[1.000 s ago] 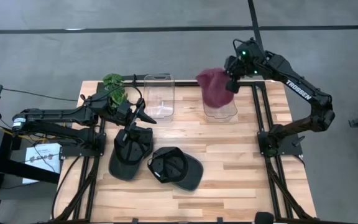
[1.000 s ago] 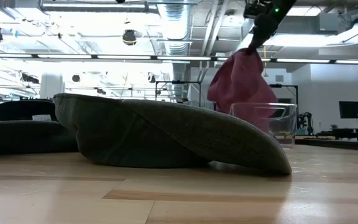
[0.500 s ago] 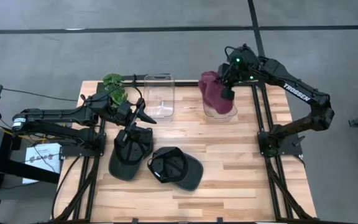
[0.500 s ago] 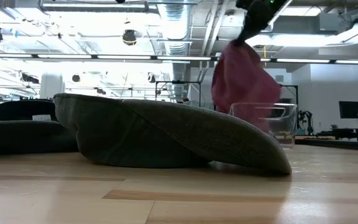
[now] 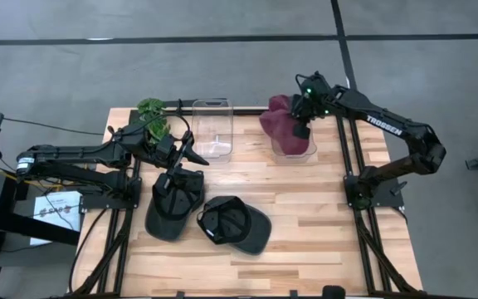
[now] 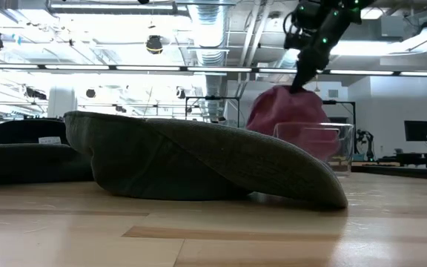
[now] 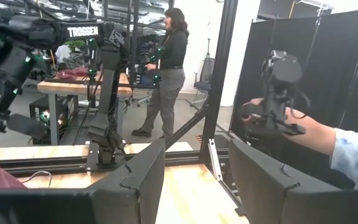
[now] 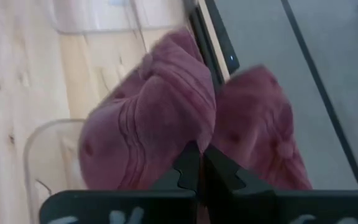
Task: Pick & Place hat
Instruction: Put the red cap into the right transparent bin
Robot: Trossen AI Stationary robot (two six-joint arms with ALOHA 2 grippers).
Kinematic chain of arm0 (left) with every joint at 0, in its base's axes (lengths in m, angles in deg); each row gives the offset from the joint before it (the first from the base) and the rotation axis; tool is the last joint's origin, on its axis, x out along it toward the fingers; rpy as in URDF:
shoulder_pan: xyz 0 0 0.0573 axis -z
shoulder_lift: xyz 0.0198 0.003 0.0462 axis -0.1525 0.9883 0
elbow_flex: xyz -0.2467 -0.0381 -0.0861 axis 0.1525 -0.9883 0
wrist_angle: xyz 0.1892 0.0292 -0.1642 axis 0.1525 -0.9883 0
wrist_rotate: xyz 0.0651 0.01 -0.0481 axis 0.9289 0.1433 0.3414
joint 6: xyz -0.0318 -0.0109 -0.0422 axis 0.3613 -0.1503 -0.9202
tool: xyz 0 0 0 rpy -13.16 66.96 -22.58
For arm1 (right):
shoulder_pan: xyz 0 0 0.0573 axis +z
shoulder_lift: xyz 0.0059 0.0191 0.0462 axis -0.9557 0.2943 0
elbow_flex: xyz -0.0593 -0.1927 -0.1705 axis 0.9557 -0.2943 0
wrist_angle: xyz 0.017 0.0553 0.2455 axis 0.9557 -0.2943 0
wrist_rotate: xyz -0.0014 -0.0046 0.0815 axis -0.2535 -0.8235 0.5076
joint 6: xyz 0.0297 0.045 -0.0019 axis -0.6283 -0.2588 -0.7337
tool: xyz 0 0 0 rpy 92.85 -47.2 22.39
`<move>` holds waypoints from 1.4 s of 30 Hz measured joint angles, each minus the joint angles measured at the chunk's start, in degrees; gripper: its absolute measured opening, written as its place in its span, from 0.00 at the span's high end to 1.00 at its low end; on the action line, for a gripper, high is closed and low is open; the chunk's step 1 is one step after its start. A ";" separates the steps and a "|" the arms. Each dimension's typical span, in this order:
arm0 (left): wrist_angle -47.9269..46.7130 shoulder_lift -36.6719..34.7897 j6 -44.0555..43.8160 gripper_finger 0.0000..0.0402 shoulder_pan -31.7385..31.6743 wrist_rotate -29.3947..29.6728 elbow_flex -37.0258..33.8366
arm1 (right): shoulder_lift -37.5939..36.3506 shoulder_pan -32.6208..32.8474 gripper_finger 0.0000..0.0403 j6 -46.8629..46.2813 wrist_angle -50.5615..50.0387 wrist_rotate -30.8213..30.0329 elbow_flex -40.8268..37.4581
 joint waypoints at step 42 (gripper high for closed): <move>-0.44 0.00 -0.02 0.56 0.01 0.00 0.00 | -0.57 -8.76 1.00 -3.73 12.08 -18.10 -12.80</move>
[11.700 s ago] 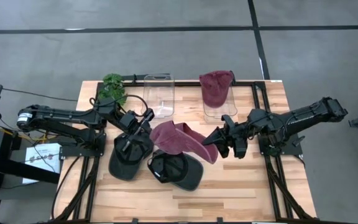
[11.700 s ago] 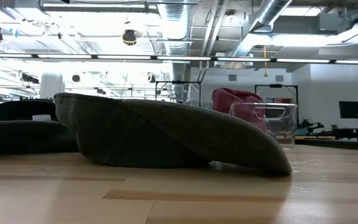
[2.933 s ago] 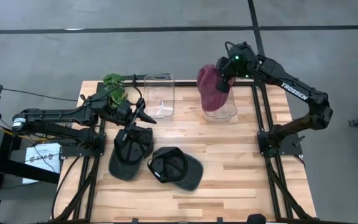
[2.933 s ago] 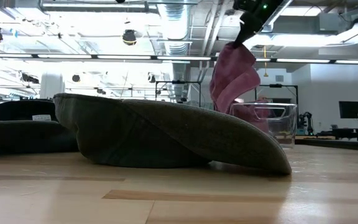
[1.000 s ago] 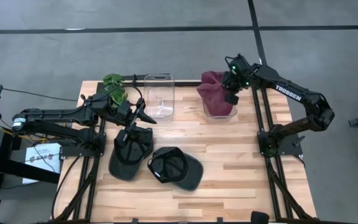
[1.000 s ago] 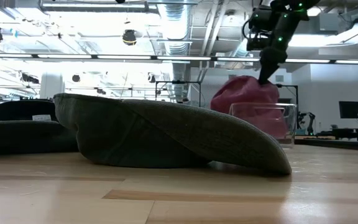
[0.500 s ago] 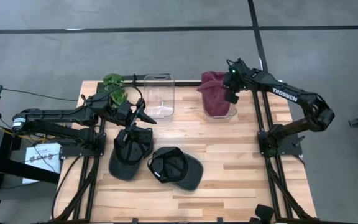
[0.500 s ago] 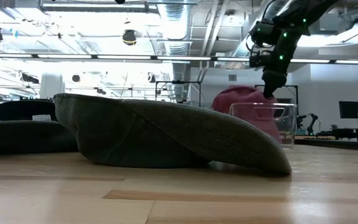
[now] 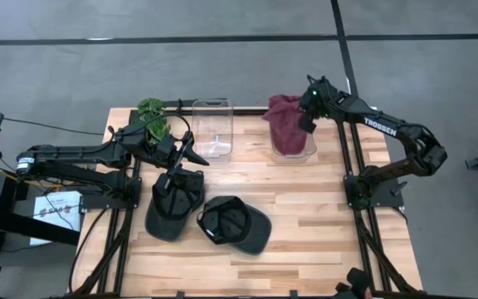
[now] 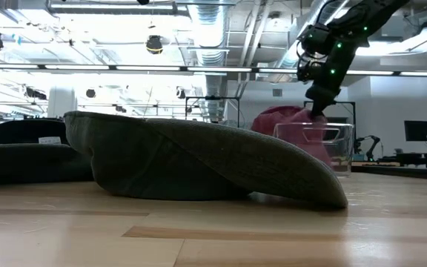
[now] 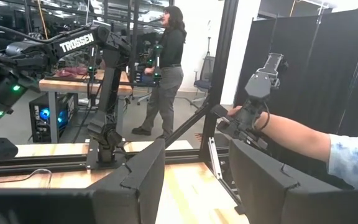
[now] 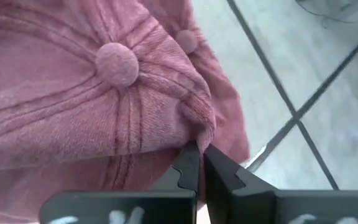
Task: Pick & Place hat
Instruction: Put the red cap into the right transparent bin, then put the right black cap into the left transparent bin
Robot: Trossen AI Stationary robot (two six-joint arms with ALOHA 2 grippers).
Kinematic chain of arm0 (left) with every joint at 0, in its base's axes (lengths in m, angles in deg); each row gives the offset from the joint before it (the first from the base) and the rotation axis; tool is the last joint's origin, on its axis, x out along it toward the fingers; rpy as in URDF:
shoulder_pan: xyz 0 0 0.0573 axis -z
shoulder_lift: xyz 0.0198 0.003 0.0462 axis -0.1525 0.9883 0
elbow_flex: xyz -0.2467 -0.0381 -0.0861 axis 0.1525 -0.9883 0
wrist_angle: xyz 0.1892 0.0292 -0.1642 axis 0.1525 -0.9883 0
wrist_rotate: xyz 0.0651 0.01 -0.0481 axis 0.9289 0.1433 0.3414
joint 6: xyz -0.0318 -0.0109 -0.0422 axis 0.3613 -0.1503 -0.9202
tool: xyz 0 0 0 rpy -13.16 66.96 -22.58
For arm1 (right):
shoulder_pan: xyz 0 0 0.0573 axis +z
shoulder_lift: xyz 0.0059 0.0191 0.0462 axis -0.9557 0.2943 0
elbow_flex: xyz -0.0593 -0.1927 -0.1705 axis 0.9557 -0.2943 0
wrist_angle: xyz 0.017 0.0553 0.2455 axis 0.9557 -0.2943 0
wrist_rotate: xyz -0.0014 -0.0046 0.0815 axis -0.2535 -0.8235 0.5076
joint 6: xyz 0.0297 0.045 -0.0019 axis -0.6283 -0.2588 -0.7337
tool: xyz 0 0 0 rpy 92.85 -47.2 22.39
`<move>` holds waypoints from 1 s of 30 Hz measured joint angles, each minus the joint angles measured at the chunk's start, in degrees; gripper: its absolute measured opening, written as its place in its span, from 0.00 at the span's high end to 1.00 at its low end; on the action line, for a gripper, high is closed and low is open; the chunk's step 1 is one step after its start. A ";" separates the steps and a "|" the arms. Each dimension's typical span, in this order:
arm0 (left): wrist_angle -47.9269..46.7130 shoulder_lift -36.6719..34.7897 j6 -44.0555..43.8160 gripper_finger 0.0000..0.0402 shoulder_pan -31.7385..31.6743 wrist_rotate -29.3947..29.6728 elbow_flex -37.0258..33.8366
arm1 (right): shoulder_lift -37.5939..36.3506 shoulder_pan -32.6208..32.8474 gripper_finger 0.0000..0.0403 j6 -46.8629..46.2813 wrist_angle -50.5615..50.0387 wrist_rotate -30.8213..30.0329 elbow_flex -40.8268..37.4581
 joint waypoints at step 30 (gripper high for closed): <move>-0.58 0.01 0.00 0.56 -0.01 0.00 -0.01 | -16.08 0.91 0.48 -5.90 -4.02 4.67 0.00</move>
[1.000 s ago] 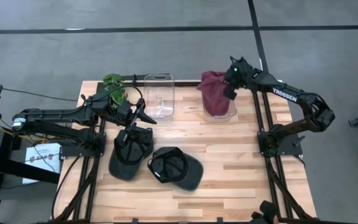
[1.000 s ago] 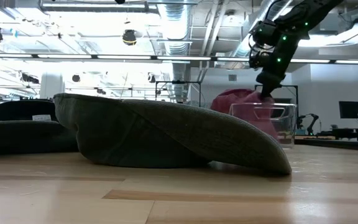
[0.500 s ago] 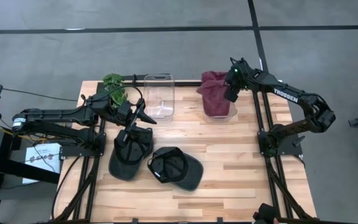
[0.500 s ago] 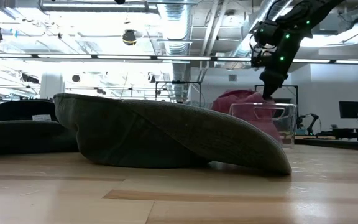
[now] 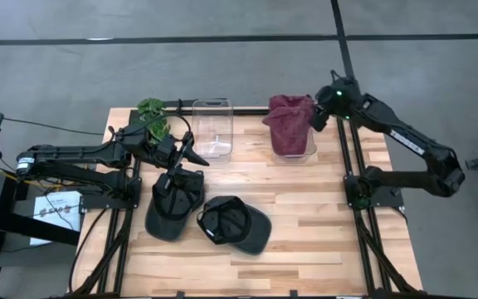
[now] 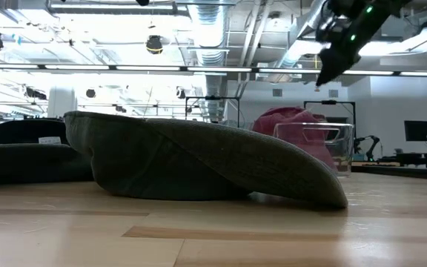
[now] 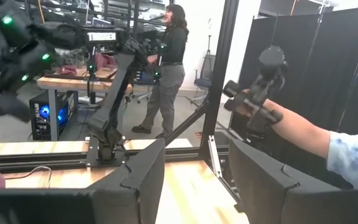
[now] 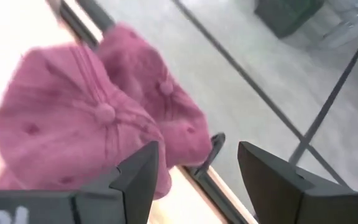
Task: Pick & Place hat
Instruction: Put the right black cap into the left transparent bin
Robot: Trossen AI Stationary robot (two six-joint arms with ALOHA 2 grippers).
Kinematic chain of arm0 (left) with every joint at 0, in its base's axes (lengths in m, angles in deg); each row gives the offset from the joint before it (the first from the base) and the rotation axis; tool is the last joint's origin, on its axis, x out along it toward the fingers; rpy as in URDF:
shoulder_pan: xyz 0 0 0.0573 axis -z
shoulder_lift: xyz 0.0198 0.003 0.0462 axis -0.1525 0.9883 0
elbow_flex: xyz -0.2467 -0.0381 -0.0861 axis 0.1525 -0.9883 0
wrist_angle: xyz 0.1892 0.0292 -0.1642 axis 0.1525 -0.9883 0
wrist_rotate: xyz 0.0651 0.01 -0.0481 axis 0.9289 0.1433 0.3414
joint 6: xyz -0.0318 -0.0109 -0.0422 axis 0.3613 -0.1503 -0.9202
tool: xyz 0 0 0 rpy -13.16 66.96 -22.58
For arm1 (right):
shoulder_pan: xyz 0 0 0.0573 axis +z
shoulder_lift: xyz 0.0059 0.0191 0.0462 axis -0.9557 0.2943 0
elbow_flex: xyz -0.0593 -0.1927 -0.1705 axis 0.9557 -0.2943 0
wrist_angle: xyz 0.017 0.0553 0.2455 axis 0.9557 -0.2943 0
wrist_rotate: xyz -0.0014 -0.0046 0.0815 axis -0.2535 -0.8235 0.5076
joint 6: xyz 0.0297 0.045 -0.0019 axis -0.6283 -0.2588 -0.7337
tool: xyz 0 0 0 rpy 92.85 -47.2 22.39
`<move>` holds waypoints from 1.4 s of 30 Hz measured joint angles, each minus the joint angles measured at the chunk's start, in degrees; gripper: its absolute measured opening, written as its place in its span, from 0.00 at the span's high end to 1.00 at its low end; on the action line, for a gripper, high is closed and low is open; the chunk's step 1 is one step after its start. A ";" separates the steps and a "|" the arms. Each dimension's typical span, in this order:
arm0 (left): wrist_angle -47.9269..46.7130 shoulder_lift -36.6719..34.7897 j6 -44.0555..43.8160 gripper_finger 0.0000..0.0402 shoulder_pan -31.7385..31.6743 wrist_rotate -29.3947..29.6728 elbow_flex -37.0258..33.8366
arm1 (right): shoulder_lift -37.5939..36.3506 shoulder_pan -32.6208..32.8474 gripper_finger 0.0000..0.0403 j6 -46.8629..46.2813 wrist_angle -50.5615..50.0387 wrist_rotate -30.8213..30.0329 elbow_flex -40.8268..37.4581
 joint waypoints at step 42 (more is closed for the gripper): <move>2.57 0.02 0.69 0.56 20.39 18.72 -13.73 | 4.84 72.62 0.70 -34.21 40.21 -20.13 -26.97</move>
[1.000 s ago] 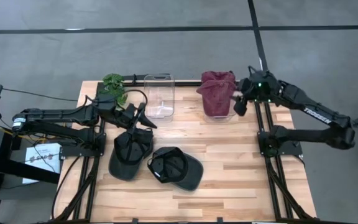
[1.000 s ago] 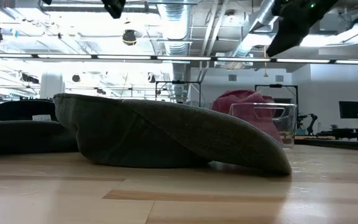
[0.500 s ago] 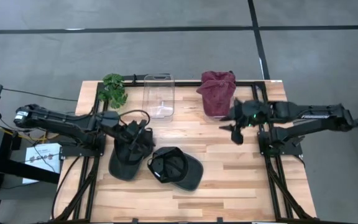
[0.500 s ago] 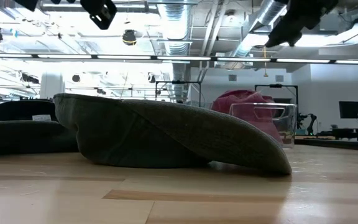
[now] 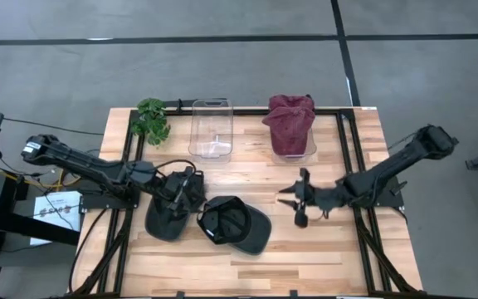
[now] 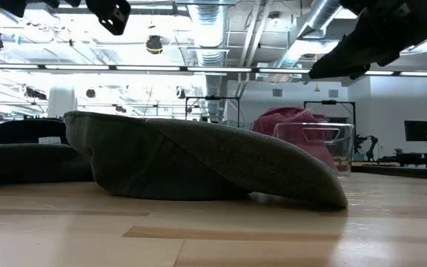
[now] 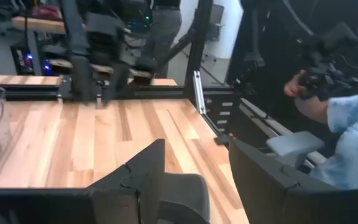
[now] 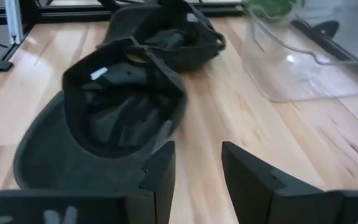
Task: Pick & Place hat
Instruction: Put the right black cap into the left transparent bin
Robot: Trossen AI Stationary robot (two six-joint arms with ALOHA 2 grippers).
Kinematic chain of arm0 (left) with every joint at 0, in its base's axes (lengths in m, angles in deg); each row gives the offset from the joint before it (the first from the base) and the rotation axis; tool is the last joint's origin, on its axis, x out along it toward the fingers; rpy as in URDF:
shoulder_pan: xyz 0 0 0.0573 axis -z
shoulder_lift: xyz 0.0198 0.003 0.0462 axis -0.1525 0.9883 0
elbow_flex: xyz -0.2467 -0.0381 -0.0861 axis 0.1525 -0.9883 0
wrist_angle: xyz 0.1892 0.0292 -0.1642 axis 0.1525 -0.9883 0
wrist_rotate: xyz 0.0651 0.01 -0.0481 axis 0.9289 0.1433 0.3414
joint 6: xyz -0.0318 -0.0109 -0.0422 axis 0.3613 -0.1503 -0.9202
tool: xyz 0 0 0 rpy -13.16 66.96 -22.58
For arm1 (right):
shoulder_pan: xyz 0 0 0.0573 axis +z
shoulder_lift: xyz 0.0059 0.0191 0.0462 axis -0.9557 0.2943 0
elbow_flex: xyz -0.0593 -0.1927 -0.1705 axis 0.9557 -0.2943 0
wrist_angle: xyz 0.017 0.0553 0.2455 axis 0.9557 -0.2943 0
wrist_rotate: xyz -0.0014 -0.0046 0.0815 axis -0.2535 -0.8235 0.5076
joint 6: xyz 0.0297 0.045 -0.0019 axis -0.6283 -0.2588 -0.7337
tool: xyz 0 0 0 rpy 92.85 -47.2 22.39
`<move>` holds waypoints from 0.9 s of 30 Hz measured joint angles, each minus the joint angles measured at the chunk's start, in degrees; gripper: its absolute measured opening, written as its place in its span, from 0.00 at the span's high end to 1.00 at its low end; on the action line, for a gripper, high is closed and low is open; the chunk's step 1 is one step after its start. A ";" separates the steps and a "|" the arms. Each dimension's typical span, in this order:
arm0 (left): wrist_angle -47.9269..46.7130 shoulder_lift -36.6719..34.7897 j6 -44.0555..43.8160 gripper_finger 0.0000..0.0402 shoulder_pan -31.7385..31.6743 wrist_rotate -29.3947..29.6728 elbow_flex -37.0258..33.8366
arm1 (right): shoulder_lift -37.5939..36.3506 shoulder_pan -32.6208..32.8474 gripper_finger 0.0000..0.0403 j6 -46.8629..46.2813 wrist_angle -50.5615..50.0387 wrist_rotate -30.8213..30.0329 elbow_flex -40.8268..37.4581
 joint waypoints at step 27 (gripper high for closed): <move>13.05 3.79 -1.74 0.56 2.31 1.27 -5.97 | 32.52 11.82 0.70 6.87 43.65 -1.04 5.75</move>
